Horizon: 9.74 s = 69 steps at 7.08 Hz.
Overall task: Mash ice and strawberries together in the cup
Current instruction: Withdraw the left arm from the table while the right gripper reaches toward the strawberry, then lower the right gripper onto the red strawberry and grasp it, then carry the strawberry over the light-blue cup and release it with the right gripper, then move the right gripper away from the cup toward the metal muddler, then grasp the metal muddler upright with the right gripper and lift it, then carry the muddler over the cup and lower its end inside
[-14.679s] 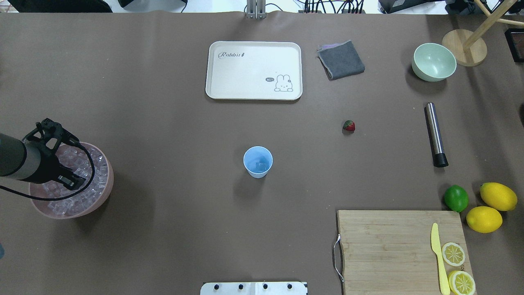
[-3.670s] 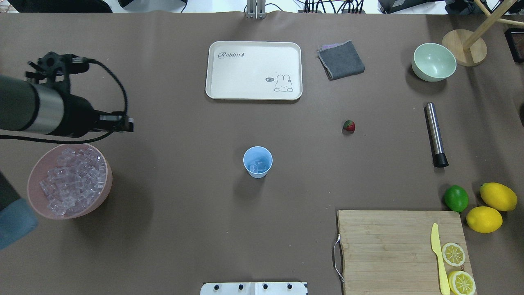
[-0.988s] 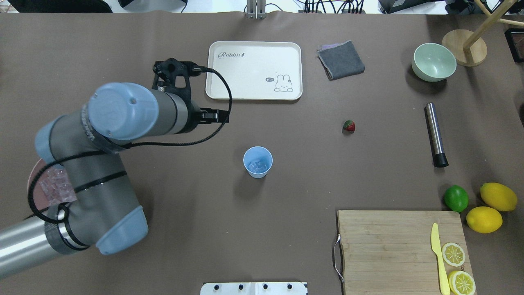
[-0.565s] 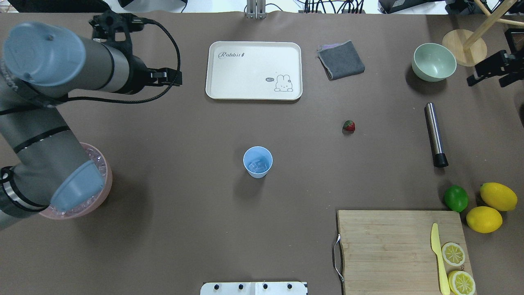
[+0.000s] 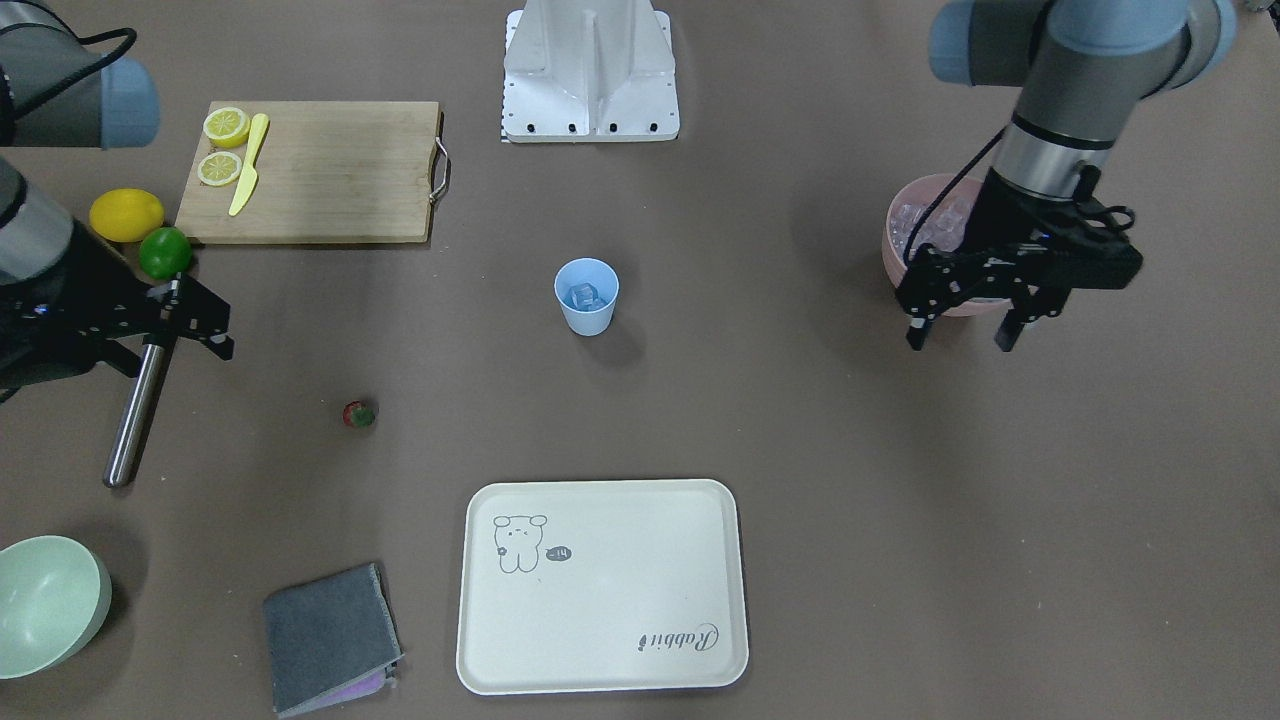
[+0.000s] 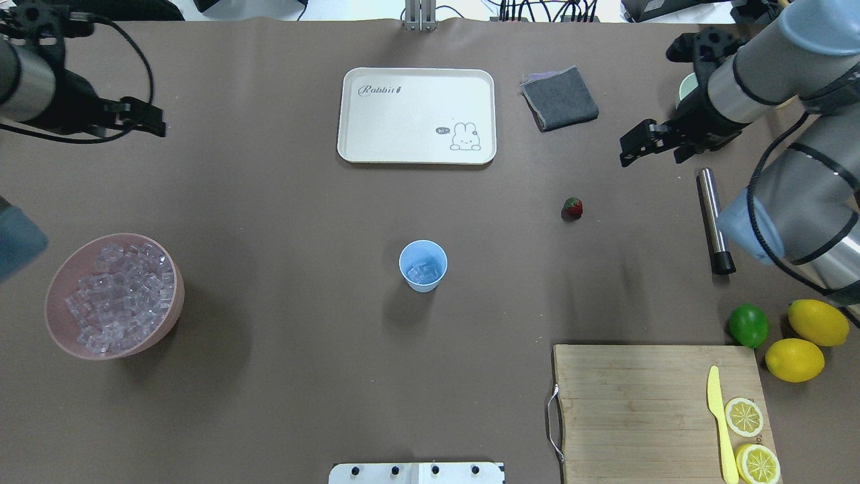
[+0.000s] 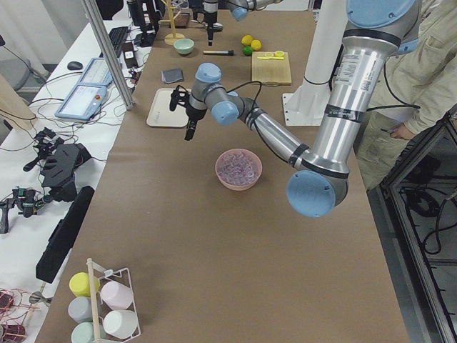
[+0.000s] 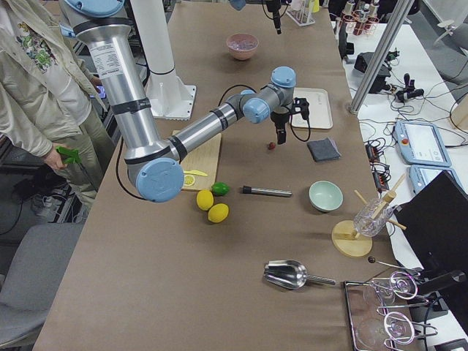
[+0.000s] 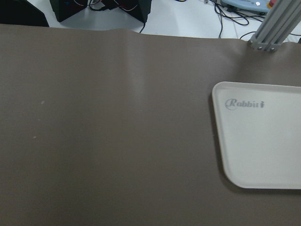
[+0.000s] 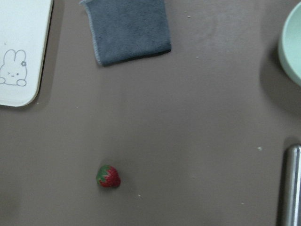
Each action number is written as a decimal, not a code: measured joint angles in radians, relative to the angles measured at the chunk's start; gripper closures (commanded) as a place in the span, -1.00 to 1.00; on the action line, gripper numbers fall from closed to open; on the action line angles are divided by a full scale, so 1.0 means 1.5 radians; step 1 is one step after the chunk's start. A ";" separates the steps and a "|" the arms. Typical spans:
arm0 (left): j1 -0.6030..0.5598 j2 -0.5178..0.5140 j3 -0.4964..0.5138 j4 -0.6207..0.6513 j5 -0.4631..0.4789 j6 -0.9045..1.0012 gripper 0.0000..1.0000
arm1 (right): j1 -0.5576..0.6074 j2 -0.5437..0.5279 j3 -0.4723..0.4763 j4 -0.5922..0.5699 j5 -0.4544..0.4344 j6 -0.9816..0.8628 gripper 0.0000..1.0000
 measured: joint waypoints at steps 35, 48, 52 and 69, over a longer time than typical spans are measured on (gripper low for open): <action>-0.263 0.072 0.033 0.179 -0.112 0.433 -0.95 | -0.104 0.073 0.037 -0.016 -0.095 0.155 -1.00; -0.262 0.070 0.036 0.163 -0.102 0.448 -0.96 | 0.058 -0.025 -0.270 0.098 -0.011 -0.062 -0.93; -0.262 0.069 0.034 0.163 -0.102 0.451 -0.95 | 0.057 -0.032 -0.296 0.144 -0.011 -0.061 0.87; -0.304 0.096 0.042 0.167 -0.103 0.454 -0.95 | 0.046 0.012 0.086 0.306 0.004 0.042 1.00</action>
